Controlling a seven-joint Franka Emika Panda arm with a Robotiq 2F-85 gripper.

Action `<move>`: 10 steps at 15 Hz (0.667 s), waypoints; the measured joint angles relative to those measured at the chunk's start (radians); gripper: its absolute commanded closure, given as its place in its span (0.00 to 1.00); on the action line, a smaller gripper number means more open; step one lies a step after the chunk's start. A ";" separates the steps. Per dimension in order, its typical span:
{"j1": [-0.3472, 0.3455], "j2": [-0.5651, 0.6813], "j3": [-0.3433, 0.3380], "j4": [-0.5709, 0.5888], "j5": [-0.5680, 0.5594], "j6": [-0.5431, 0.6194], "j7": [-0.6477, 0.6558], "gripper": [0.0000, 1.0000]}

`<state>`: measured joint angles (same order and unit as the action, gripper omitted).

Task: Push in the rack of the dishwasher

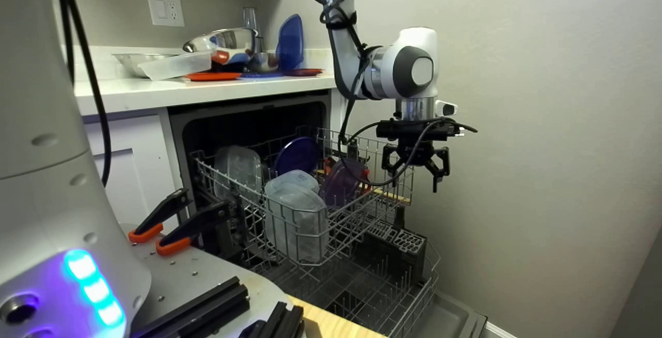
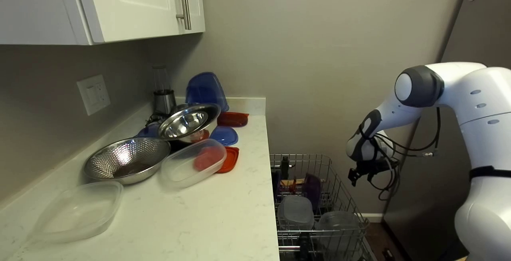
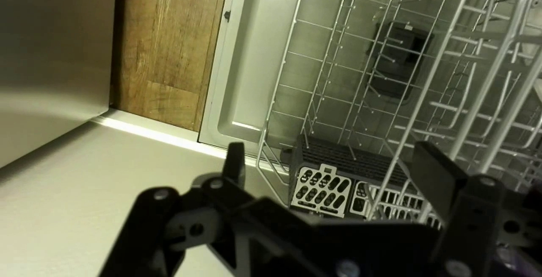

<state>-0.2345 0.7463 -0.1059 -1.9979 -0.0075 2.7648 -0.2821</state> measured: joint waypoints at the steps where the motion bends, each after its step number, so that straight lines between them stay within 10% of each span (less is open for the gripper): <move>1: -0.007 0.018 0.000 0.024 0.000 0.003 0.009 0.00; 10: -0.063 0.162 0.043 0.176 0.047 0.064 0.111 0.00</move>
<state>-0.2971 0.9080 -0.0625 -1.8216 0.0392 2.8283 -0.1707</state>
